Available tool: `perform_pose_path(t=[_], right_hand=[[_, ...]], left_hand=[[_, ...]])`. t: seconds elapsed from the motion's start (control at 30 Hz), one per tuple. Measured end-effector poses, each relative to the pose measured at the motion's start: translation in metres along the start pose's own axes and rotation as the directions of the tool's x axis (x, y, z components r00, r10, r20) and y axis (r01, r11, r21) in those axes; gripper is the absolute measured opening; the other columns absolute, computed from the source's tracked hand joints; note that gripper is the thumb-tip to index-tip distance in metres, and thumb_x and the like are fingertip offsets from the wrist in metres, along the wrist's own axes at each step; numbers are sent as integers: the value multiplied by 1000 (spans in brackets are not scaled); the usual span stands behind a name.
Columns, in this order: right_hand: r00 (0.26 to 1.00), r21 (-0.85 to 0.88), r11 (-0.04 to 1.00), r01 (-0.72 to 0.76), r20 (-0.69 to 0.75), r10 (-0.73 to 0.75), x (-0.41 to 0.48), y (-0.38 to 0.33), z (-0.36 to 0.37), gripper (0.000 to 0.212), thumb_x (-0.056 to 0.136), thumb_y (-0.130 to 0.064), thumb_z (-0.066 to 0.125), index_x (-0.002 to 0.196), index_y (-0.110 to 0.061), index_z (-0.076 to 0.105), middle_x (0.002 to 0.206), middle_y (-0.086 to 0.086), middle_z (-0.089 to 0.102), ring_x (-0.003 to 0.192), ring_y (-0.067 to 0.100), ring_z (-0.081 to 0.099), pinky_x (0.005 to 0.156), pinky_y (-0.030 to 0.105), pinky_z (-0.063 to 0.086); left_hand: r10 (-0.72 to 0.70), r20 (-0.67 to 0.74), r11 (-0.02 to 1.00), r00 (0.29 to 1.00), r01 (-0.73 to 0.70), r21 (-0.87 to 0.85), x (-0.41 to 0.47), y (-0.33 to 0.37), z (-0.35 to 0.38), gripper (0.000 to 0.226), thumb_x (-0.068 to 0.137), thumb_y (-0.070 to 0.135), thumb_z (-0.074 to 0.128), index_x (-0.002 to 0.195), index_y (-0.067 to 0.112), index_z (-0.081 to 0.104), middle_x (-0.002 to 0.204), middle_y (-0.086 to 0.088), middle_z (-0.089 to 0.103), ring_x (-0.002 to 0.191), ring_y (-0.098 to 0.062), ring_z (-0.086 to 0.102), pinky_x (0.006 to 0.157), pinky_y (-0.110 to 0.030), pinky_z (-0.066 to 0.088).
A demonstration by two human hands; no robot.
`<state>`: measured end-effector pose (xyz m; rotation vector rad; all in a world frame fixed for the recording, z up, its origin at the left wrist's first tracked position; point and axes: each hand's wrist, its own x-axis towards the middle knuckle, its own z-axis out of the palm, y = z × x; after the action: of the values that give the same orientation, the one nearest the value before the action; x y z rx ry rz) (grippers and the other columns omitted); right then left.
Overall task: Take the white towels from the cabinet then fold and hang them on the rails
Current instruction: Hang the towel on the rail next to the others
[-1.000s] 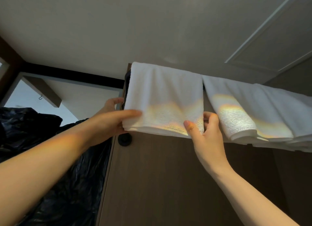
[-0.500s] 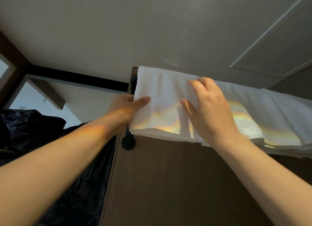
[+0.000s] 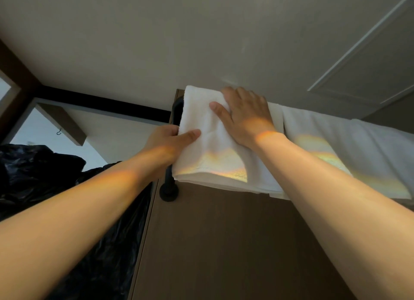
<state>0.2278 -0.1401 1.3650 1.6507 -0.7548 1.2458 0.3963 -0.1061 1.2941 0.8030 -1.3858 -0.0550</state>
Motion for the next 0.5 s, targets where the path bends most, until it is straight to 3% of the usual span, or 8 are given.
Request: perform_pose_path(t=[0.13,0.27,0.33,0.4,0.5], right_hand=[[1000,13,1000,-8,27,8,-1,5,0,52,99,-56,28,132,-19,43,128,9,51,120,32,45,100,42,31],[990,2,991,-134,38,134,-16,20,-2,63,95,-64,28,141,-22,36,141,10,43,134,29,35,112,44,23],[984,-26,985,-168,56,169,-41,28,4,73,95,-65,24,154,-24,14,160,8,17,149,24,10,121,44,4],[992,-58,992,-113,43,115,-73,30,17,78,94,-67,16,155,-26,-9,163,5,-14,150,21,-15,120,44,-9],[995,-13,1000,-29,92,30,-119,24,36,73,95,-64,15,153,-32,-16,159,0,-28,146,19,-29,119,45,-13]], left_hand=[[9,19,1000,1000,-9,13,2,-2,2,26,89,41,64,98,17,67,98,0,72,87,-18,70,78,-37,58],[4,19,1000,1000,-5,29,1,-3,-1,29,89,43,64,99,16,67,99,-1,72,90,-22,70,87,-45,56],[20,27,999,999,-20,25,0,-3,-1,30,89,45,62,100,17,67,100,-1,73,91,-22,70,88,-46,56],[29,75,999,997,-30,22,-4,-4,-2,33,88,45,63,104,17,66,100,0,73,91,-20,71,87,-44,56],[4,237,999,971,-14,41,-13,-7,-5,39,81,38,73,111,14,64,101,1,74,88,-15,72,79,-32,58]])
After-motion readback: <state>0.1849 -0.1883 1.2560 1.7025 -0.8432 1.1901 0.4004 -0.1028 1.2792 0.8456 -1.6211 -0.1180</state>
